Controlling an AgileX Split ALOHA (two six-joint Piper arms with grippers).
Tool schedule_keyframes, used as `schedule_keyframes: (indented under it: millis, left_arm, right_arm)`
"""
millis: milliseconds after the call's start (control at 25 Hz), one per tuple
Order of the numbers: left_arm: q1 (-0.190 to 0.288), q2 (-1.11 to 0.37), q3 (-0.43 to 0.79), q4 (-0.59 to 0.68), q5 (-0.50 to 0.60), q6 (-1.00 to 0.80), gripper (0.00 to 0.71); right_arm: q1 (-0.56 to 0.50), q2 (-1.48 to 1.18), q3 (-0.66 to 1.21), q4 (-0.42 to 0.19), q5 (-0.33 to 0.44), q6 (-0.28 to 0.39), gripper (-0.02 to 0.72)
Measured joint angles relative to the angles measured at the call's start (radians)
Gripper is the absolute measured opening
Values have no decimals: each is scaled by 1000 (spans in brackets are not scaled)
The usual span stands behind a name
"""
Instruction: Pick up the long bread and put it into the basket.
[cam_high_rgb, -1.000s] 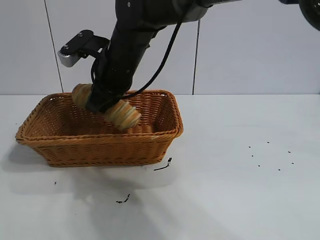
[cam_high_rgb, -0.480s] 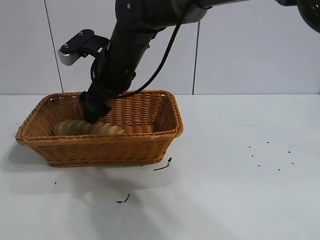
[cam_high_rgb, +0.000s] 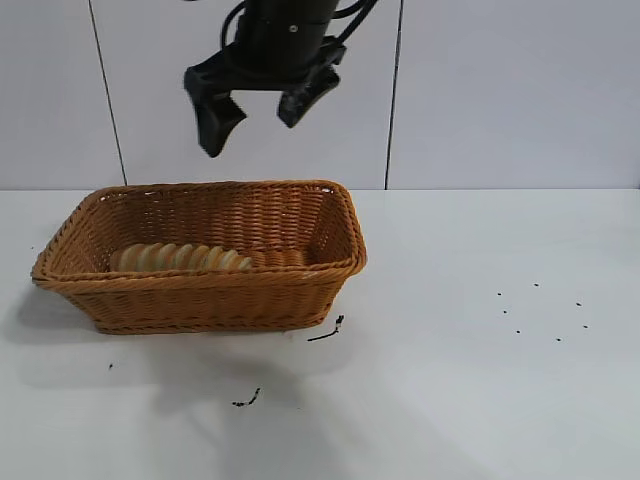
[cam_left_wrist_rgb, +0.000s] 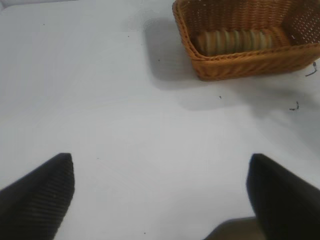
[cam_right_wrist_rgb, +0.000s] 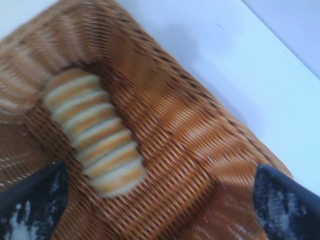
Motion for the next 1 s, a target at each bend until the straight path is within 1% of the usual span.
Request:
schedule_keyframes:
  millis: [240,400,480,640,840,1000]
  left_arm:
    - [0,0,0,0,0,0,696]
    - [0,0,0,0,0,0,696]
    - [0,0,0,0,0,0,696]
    - [0,0,0,0,0,0,696]
    - [0,0,0,0,0,0,696]
    - [0,0,0,0,0,0,696]
  right_arm:
    - [-211,0,0,-5,16,6,693]
    - [-314,0,0,-5,25,6,693]
    - [-344,0,0,-5,55,6,693]
    - [-366,0,0,-5,141,6,693]
    - [-367,-11,12,0,147,5,693]
    - [-367,-95,106,0,147,5,693]
